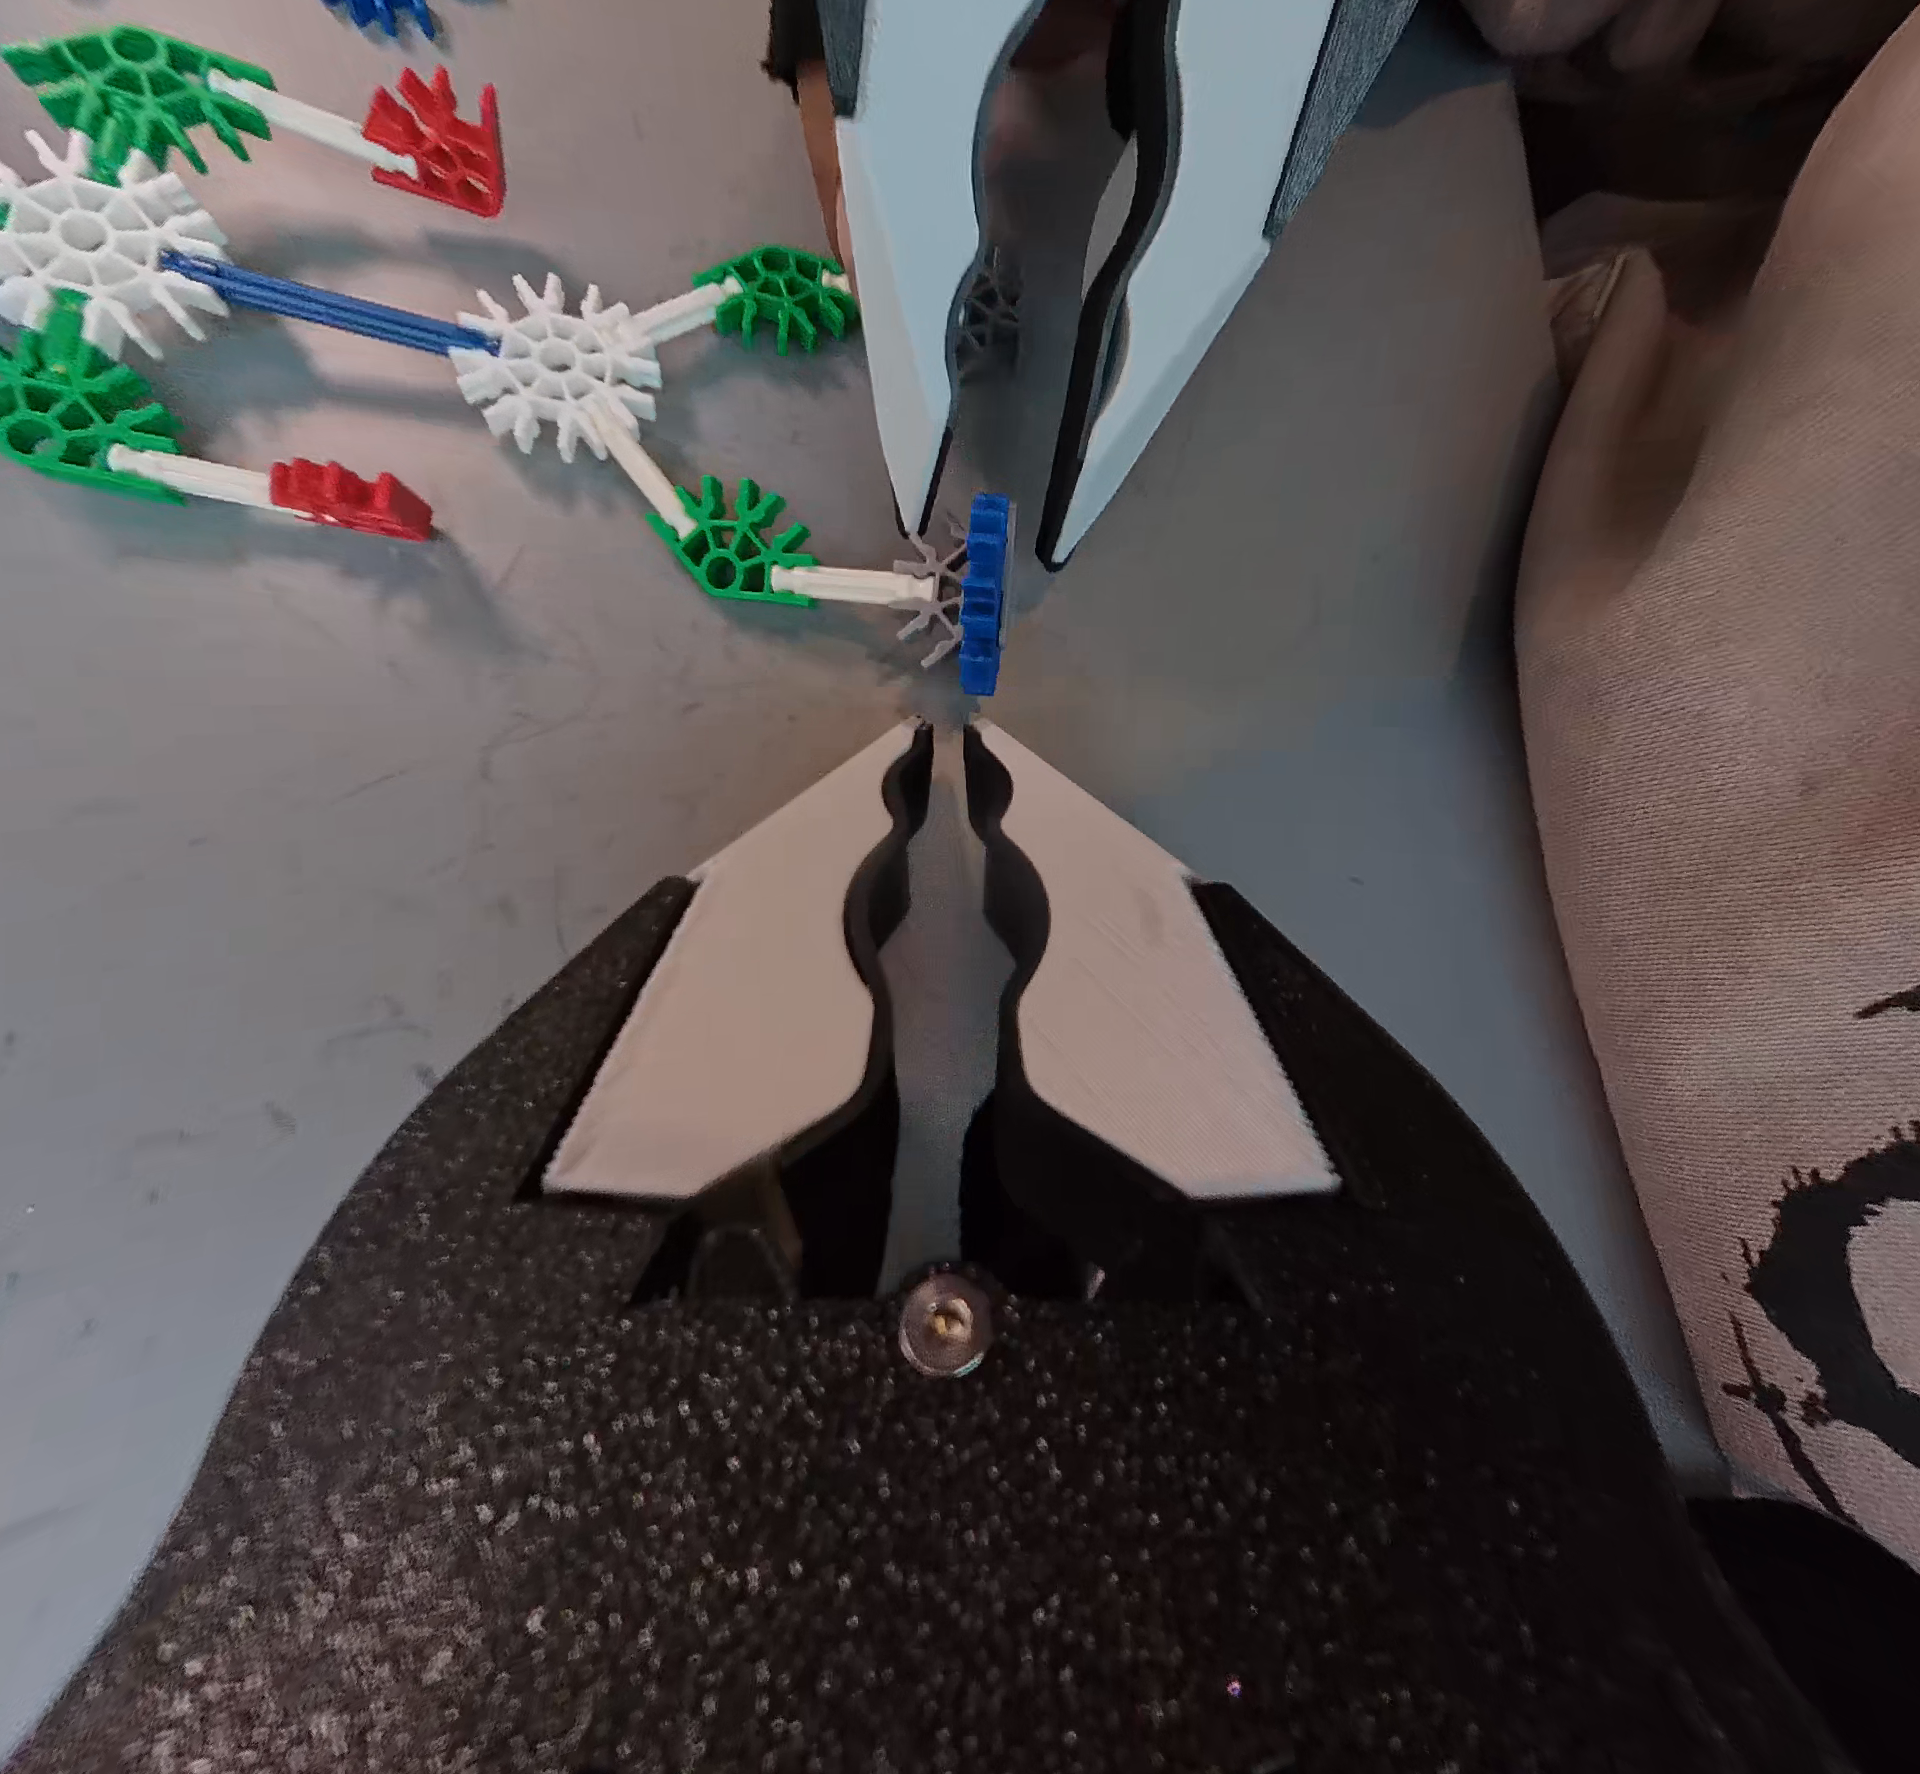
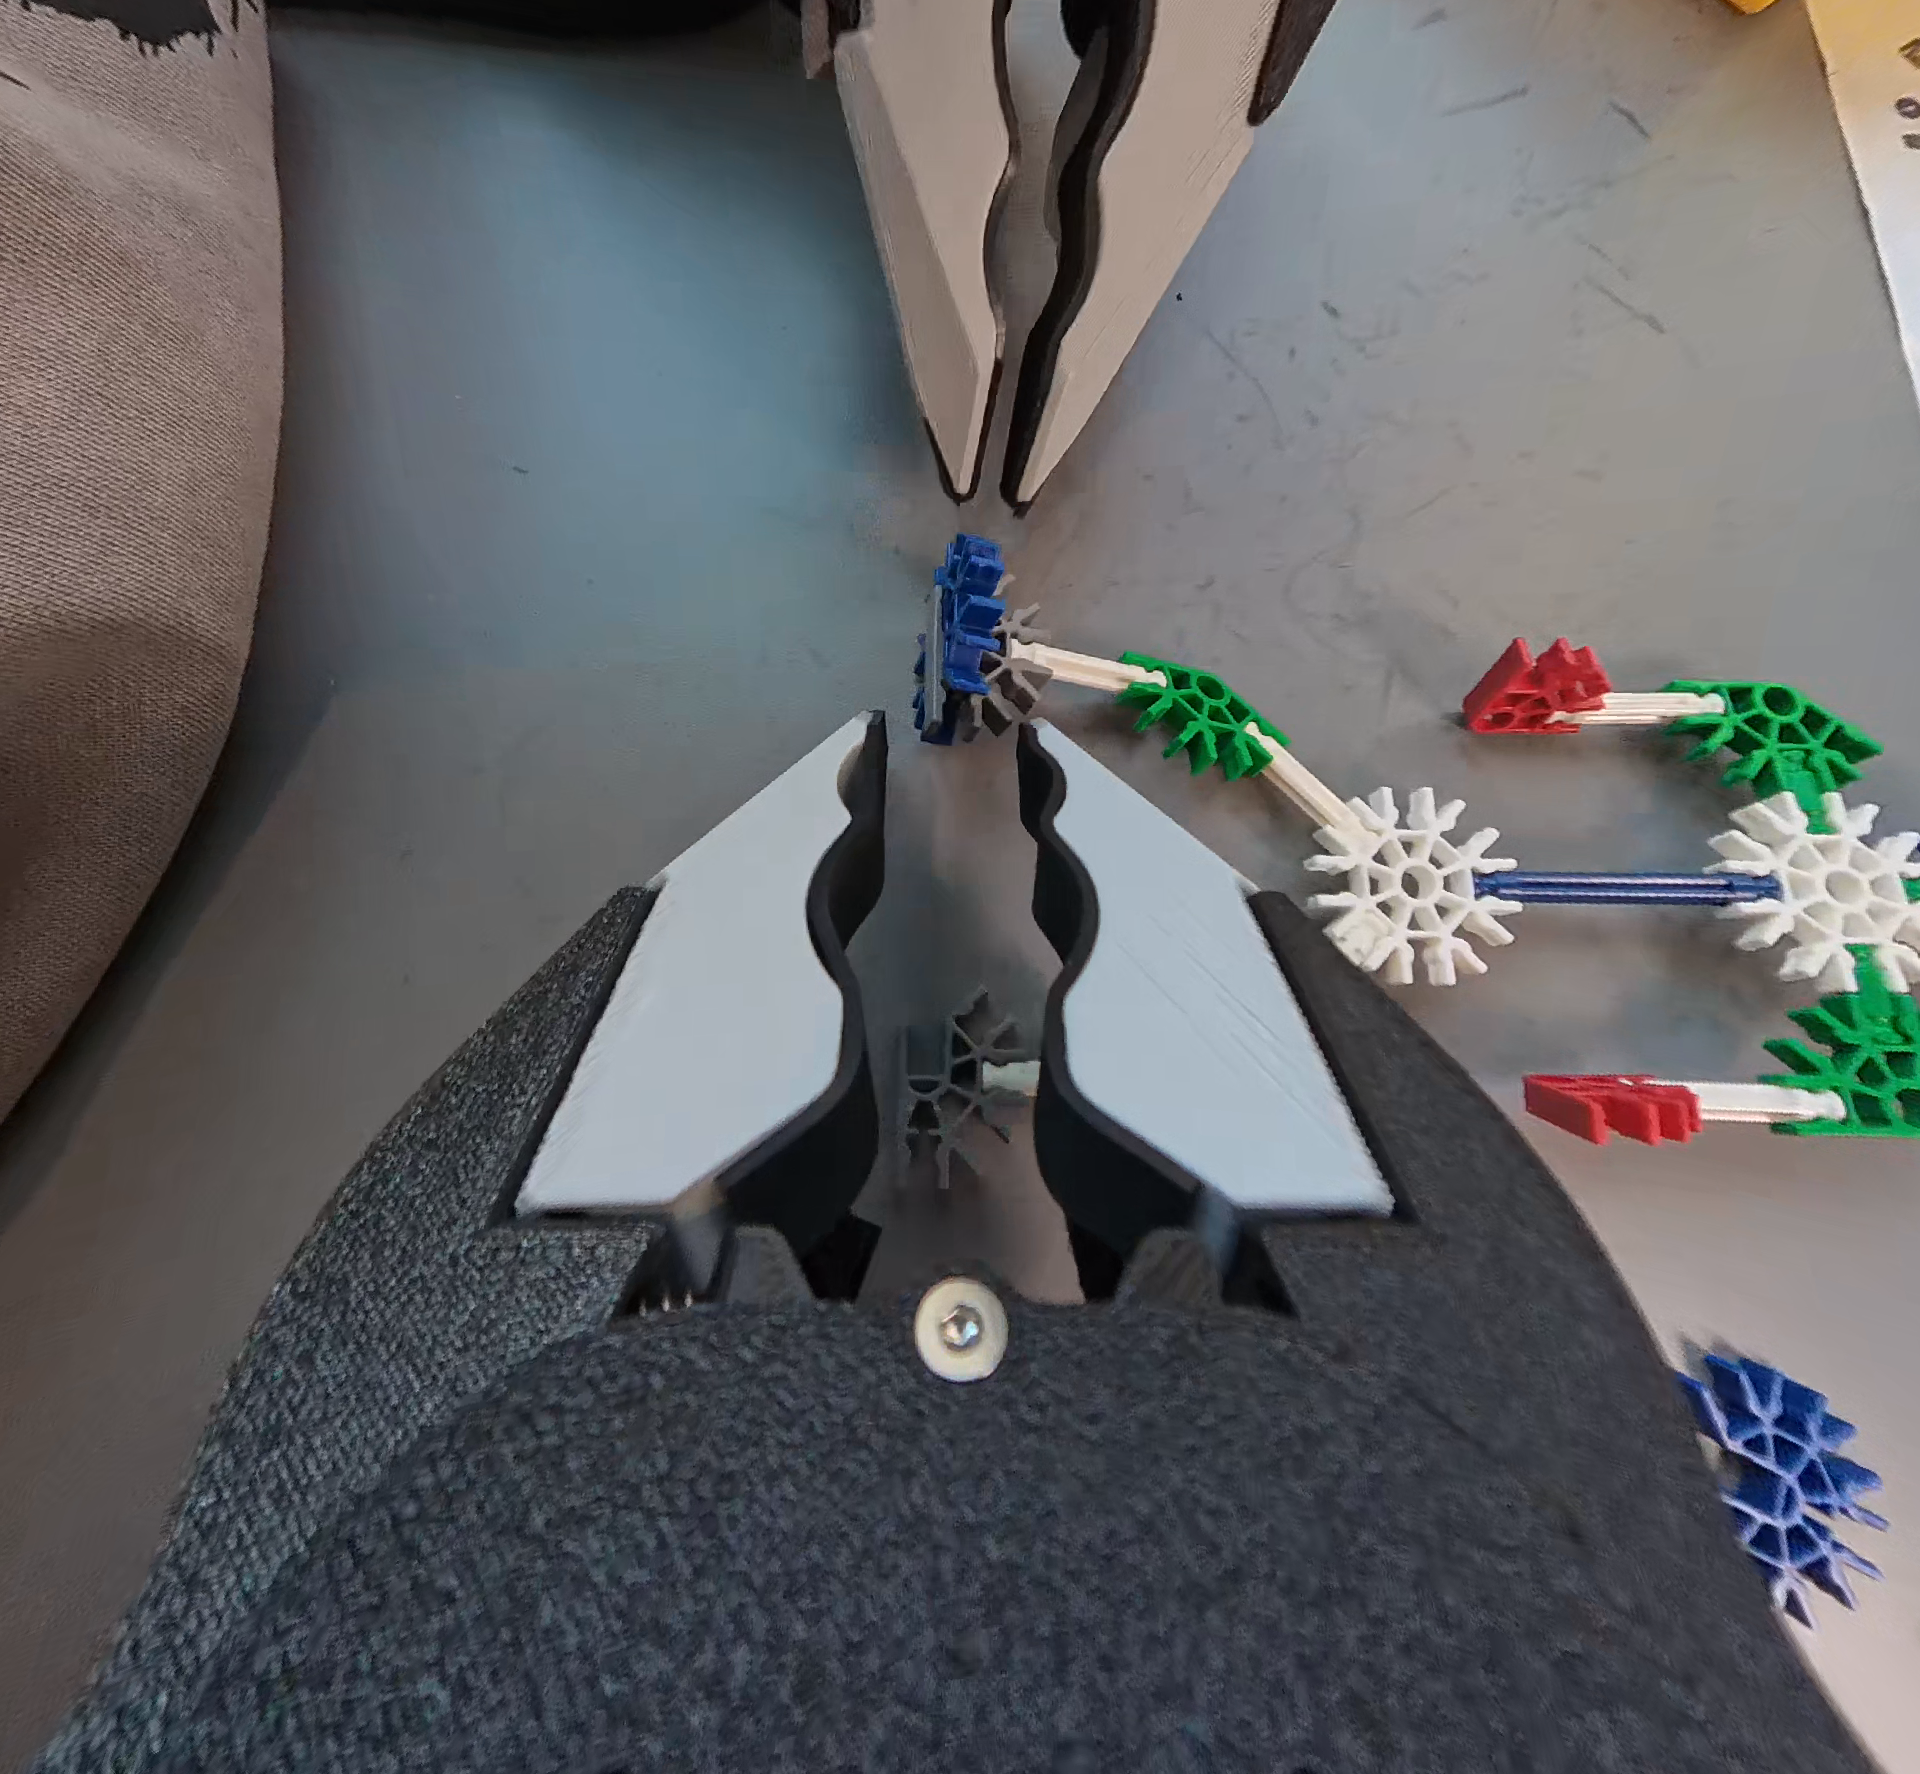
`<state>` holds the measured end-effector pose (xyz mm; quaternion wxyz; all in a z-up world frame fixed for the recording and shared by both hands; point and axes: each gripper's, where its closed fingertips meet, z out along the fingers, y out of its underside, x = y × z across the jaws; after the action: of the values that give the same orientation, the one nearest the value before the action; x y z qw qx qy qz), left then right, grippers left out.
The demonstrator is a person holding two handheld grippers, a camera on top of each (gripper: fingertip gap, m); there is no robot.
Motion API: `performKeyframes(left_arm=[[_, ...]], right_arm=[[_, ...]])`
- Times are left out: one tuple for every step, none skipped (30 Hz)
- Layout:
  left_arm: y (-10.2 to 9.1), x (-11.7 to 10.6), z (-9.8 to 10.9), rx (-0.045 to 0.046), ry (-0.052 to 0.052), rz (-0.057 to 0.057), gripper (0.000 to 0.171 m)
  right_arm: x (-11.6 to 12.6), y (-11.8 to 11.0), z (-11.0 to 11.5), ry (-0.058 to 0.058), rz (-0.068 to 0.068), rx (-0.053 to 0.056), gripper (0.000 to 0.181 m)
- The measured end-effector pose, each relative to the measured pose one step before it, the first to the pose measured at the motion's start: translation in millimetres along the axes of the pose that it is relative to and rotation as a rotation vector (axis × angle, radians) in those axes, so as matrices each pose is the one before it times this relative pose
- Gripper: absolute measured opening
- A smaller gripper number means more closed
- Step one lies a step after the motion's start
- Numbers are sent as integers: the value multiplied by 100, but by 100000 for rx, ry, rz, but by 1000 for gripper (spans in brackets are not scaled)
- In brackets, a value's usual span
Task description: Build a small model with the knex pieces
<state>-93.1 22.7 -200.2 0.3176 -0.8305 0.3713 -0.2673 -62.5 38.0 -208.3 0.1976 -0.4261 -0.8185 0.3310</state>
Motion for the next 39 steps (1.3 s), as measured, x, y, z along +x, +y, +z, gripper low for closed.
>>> performKeyframes(left_arm=[[-467, 169, -227, 2557, 817, -160, 4], [-331, 215, 16, 1343, 387, 754, 4], [-134, 153, 259, -84, -522, 1317, 4], [30, 73, 378, -1081, -1131, 1435, 4], [-32, 75, 241, -479, -956, 1176, 3], [-66, -1, 24, -71, -696, 516, 3], [130, -107, 13, -1002, -676, -90, 2], [161, -36, 19, -574, 119, -279, 2], [144, 58, 49, -385, 798, -424, 2], [120, 38, 66, -524, 472, -264, 2], [109, -6, 101, -647, -6, 91, 2], [129, 34, 141, -740, 73, 243, 2], [131, 63, 188, -787, 207, 225, 2], [116, 81, 209, -680, 297, 207, 2], [79, 101, 225, -543, 336, 176, 2], [111, -14, 268, -871, -366, 167, 2], [192, -105, 314, -1265, -1031, 321, 0], [47, -2, 236, -340, -354, 425, 0], [-83, 40, 79, 349, 81, 30, 0], [-12, -11, 38, -68, -15, -323, 0], [15, -9, -21, 55, 274, -371, 0], [63, -10, -62, -72, 334, -342, 0], [144, 26, -123, -554, 574, -291, 0], [210, 62, -214, -774, 830, -125, 1], [146, -111, -313, -299, -222, -91, 2], [31, -289, -380, 473, -1157, -347, 3], [-91, -155, -392, 1069, -209, -774, 3], [-227, -35, -348, 1655, 570, -857, 5], [-342, -5, -261, 2090, 222, -474, 5], [-366, 16, -129, 1958, -174, -26, 5], [-330, 69, 5, 1405, -196, 365, 5], [-255, 99, 158, 893, -357, 731, 5], [-158, 133, 294, 307, -295, 802, 6], [-63, 211, 361, -245, 125, 689, 6], [-22, 187, 266, -353, 213, 737, 5], [9, 33, 70, -377, -326, 727, 4], [70, -75, -7, -466, -483, 229, 4], [102, -20, 12, -306, 254, -553, 3], [124, 46, 37, -415, 734, -756, 2]], right_arm=[[39, -2, 46, 202, 278, -200, 23], [54, 9, 85, 284, 521, -291, 23], [22, 9, 123, 237, 384, -260, 20], [69, 40, 114, 636, 109, -412, 16], [-49, 158, -10, -462, -220, -711, 15], [67, -40, -90, 60, 438, 954, 15], [99, -133, -120, -79, 1432, 1522, 14], [38, -155, -120, -590, 1250, 1512, 13], [-47, -160, -110, -940, 700, 1334, 13], [6, -99, -62, -395, 467, 796, 13], [25, -60, -34, -136, 343, 643, 13], [-28, -65, -46, -540, 508, 830, 13], [-50, -155, -71, -764, 887, 1355, 12], [-47, -161, -86, -813, 1176, 1346, 12], [2, -186, -84, -502, 958, 1420, 12], [-70, -227, -87, -764, 547, 1472, 9], [-39, -633, -184, -115, 740, 3742, 4], [-76, -409, -146, -542, 979, 1787, 4], [51, -114, -109, 491, -428, 258, 5], [67, 69, -6, 813, -1148, -476, 5], [10, 108, 25, 398, -531, -524, 5], [0, 156, 57, 139, -212, -666, 5], [-10, 157, 61, -14, -308, -718, 6], [-44, 129, 9, -386, -188, -691, 7], [-86, 138, -23, -681, -149, -813, 8], [-21, 151, -30, -170, -255, -898, 9], [29, 190, -11, 246, -475, -1071, 11], [-25, 275, 50, -49, -453, -1596, 13], [-8, 293, 106, 157, -442, -1774, 16], [27, 289, 146, 422, -560, -1699, 18], [29, 190, 154, 619, -746, -1235, 18], [-48, 48, 134, 286, -716, -570, 17], [-99, -11, 121, -79, -452, -204, 13], [-102, 45, 145, -91, -494, -532, 10], [-193, 72, 97, -630, -828, -508, 8], [6, -24, -8, 259, -328, 239, 8], [58, -41, -8, 151, 415, 459, 8], [13, -61, -12, -294, 532, 398, 7], [-51, -72, -7, -592, 337, 471, 7]])
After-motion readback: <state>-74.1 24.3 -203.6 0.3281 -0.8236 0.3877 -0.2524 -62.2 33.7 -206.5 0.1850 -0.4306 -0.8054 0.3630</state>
